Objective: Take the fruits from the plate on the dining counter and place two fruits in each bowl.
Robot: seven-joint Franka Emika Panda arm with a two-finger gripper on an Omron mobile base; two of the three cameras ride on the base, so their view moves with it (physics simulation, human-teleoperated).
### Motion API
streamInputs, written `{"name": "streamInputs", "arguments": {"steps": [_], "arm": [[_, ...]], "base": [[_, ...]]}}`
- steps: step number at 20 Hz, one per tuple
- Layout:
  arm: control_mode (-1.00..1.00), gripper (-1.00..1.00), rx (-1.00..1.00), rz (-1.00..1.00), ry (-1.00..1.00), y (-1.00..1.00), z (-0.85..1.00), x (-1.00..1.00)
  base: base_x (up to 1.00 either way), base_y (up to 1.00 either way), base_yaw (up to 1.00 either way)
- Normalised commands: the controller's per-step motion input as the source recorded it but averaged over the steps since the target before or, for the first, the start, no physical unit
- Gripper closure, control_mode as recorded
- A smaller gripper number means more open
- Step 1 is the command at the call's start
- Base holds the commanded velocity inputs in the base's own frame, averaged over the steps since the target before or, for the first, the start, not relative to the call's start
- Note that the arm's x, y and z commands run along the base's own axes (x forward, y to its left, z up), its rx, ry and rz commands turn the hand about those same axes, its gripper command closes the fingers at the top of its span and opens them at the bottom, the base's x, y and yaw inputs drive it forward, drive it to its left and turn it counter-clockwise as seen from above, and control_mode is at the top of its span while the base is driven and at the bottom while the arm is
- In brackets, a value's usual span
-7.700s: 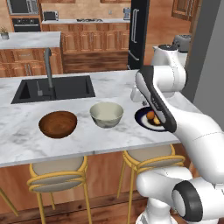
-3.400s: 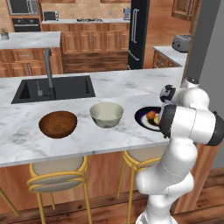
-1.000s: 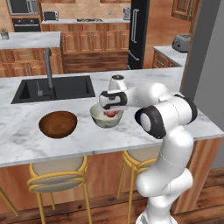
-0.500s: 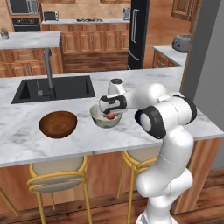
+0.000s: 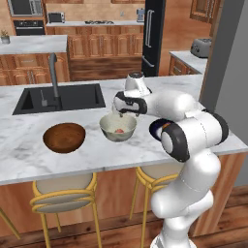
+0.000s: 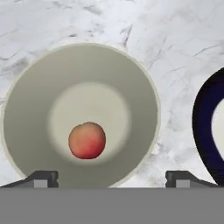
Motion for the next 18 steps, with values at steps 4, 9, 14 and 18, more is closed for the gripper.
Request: {"name": "streamInputs", "arguments": {"steps": [4, 9, 14, 18], "arm": [[-1.0, -1.0, 0.0, -0.14, -0.04, -1.0, 0.25, -0.78], [-1.0, -1.0, 0.0, -0.31, 0.0, -1.0, -0.03, -0.31], [-1.0, -1.0, 0.0, -0.29, 0.0, -1.0, -0.14, -0.24], [-1.0, -1.0, 0.0, -0.03, 0.0, -0.99, -0.28, 0.02]], "base": [[0.0, 0.0, 0.0], [0.0, 0.0, 0.0], [0.0, 0.0, 0.0], [0.0, 0.0, 0.0]]}}
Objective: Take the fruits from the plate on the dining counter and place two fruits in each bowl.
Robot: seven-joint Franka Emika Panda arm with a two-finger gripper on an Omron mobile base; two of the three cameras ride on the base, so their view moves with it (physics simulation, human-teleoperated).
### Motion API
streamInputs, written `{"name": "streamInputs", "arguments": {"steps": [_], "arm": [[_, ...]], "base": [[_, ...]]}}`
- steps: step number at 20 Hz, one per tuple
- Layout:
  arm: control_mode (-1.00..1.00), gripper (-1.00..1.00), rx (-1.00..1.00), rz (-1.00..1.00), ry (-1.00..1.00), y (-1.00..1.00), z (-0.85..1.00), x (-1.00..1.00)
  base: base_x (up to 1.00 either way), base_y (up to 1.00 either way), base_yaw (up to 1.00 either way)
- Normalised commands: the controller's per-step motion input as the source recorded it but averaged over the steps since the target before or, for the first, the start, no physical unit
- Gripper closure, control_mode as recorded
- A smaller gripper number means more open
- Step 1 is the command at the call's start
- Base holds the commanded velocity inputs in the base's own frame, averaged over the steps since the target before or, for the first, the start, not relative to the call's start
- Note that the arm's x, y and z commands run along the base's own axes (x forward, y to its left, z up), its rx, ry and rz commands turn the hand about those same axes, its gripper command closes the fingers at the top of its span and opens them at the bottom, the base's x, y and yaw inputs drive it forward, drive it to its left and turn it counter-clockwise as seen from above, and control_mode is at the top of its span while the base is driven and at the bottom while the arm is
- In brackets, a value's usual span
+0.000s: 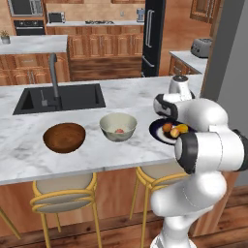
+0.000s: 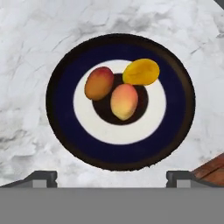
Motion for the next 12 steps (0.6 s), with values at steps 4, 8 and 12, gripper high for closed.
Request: {"name": "streamInputs", "arguments": {"steps": [4, 8, 12], "arm": [[-1.0, -1.0, 0.03, 0.15, 0.0, -0.82, -0.55, 0.42], [-1.0, -1.0, 0.0, 0.09, 0.0, -0.37, -0.65, 0.43], [-1.0, -1.0, 0.0, 0.02, 0.02, -0.03, -0.25, 0.33]], "base": [[0.0, 0.0, 0.0], [0.0, 0.0, 0.0], [0.0, 0.0, 0.0]]}}
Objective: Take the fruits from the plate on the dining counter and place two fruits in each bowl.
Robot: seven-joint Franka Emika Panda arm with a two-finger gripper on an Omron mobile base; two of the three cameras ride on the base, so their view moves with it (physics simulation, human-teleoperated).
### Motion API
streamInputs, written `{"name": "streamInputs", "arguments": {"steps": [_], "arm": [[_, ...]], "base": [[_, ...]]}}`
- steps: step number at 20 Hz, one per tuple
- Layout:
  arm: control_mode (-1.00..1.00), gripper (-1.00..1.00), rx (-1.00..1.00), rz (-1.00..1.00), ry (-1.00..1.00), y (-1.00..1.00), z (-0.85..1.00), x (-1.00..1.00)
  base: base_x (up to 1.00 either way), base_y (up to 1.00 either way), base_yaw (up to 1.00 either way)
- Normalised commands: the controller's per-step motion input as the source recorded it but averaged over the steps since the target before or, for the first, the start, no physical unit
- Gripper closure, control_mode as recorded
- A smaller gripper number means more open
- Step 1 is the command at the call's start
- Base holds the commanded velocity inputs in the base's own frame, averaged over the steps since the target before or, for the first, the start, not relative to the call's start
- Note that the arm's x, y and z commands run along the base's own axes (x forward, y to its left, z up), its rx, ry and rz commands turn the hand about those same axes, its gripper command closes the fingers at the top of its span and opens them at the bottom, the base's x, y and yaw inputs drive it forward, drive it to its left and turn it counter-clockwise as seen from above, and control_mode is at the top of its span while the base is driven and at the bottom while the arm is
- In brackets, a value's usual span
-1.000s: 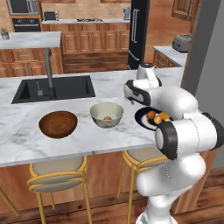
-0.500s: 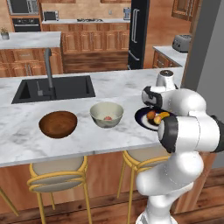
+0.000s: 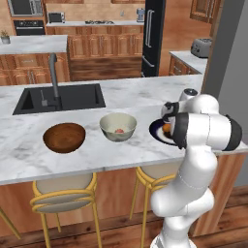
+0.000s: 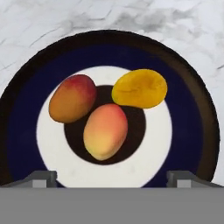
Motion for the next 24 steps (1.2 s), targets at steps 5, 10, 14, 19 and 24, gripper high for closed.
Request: {"name": "streamInputs", "arguments": {"steps": [5, 10, 14, 19, 24], "arm": [[-1.0, -1.0, 0.0, 0.03, 0.01, 0.0, -0.45, 0.29], [-1.0, -1.0, 0.0, 0.01, 0.01, 0.0, -0.49, 0.09], [-1.0, -1.0, 0.0, 0.0, 0.0, 0.0, -0.38, 0.03], [-1.0, -1.0, 0.0, 0.0, 0.0, 0.0, -0.17, 0.24], [-1.0, 1.0, 0.0, 0.0, 0.0, 0.0, -0.01, 0.17]], "base": [[0.0, 0.0, 0.0], [0.0, 0.0, 0.0], [0.0, 0.0, 0.0], [0.0, 0.0, 0.0], [0.0, 0.0, 0.0]]}}
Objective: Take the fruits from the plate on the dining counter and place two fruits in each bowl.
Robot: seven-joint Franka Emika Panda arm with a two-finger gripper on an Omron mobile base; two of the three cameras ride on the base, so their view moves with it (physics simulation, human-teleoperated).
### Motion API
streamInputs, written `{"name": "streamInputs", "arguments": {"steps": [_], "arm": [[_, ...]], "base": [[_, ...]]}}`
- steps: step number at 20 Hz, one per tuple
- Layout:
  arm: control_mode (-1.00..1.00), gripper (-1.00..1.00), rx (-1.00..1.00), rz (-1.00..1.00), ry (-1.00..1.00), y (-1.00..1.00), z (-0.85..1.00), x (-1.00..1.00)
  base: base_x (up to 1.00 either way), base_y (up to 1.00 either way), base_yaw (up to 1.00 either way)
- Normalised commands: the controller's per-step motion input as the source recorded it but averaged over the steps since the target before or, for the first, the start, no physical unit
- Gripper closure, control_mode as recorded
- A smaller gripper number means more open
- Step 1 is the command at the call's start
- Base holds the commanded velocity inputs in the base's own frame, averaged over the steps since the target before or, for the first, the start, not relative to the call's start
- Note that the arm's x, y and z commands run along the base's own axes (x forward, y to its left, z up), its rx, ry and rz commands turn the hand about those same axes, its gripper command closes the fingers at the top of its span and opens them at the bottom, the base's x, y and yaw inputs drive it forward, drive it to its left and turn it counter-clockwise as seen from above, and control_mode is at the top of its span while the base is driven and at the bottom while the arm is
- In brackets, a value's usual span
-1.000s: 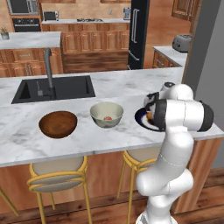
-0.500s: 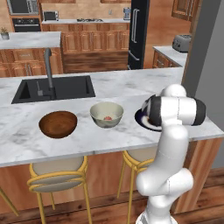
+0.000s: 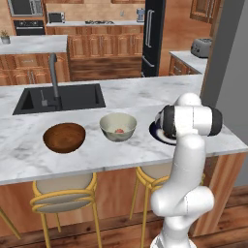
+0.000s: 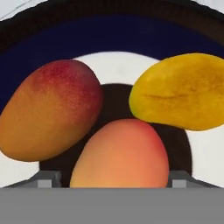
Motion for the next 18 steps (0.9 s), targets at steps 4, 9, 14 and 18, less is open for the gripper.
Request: {"name": "streamInputs", "arguments": {"steps": [4, 9, 14, 18], "arm": [[-1.0, 1.0, 0.0, 0.0, 0.0, 0.0, 0.0, -0.06], [-1.0, 1.0, 0.0, 0.0, 0.0, -0.04, 0.4, -0.74], [-1.0, 1.0, 0.0, 0.0, 0.0, 0.09, 0.9, -0.61], [-1.0, 1.0, 0.01, 0.04, 0.0, 0.46, 1.0, -0.34]], "base": [[0.0, 0.0, 0.0], [0.0, 0.0, 0.0], [0.0, 0.0, 0.0], [0.0, 0.0, 0.0]]}}
